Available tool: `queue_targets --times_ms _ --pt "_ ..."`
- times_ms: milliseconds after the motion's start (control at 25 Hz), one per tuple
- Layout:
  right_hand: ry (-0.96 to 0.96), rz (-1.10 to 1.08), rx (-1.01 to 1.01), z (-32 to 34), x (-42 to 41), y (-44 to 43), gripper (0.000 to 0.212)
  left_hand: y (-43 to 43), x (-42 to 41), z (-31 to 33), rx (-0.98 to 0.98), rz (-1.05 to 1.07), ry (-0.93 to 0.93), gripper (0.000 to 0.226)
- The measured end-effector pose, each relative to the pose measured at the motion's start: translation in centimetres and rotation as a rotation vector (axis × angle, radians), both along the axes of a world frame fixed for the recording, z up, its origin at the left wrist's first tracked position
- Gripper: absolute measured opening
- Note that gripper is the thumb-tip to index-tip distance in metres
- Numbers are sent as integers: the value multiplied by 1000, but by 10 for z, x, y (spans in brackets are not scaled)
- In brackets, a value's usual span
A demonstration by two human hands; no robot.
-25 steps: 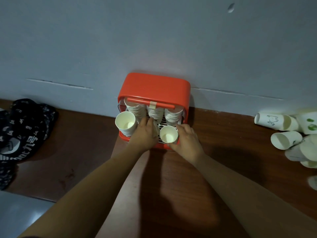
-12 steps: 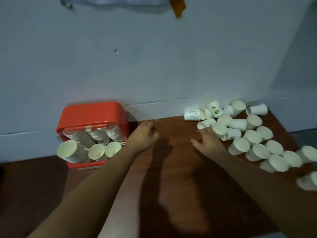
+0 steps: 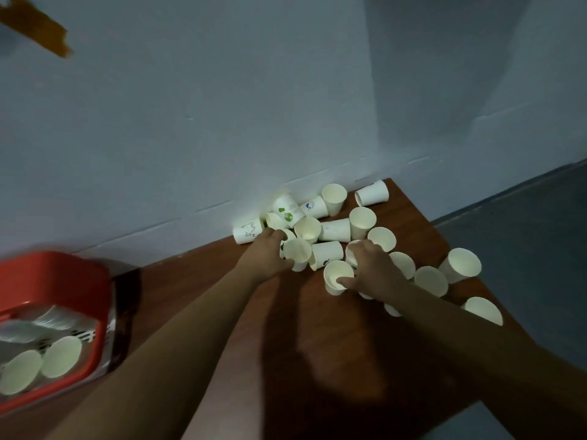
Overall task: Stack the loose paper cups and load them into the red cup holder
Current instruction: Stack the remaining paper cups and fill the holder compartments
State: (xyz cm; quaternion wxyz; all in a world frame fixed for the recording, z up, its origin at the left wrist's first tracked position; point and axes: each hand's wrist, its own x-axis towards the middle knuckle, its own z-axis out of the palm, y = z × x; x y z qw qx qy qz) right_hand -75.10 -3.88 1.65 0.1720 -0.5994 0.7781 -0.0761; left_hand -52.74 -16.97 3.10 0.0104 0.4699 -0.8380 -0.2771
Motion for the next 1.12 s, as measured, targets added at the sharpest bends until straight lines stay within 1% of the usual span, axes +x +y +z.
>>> queue_targets --times_ms 80,160,280,360,440,560,640,720,800,920,1040,1120 --pt "66 111 -18 -26 -6 1 87 -3 -26 -21 -12 -34 -73 70" --pt "91 165 -46 -42 -7 1 89 -6 -43 -38 -57 -18 -140 78" --pt "129 205 -65 -52 -3 0 89 -10 -53 -57 -110 13 -195 79" --pt "154 213 -52 -58 -4 -1 85 -12 -57 -68 -130 25 -209 75" --pt "177 225 -43 -65 -5 -1 77 -12 -58 -76 -149 21 -228 70" --pt "195 244 -48 -72 -5 -1 68 -12 -56 -80 -150 -10 -242 71" --pt "184 241 -67 -71 -3 -2 68 -10 -50 -78 -154 -8 -208 72" --pt "137 237 -103 -65 1 -2 67 -4 -38 -71 -103 37 -125 76" --pt "74 228 -131 -53 8 -1 69 4 -22 -55 -26 101 -40 78" --pt "3 214 -135 -34 27 -6 73 14 13 -23 8 176 50 75" --pt "-50 232 -79 -3 71 -24 77 19 67 14 -11 254 100 72" --pt "-106 262 -95 16 109 -34 76 23 110 34 -33 333 126 70"
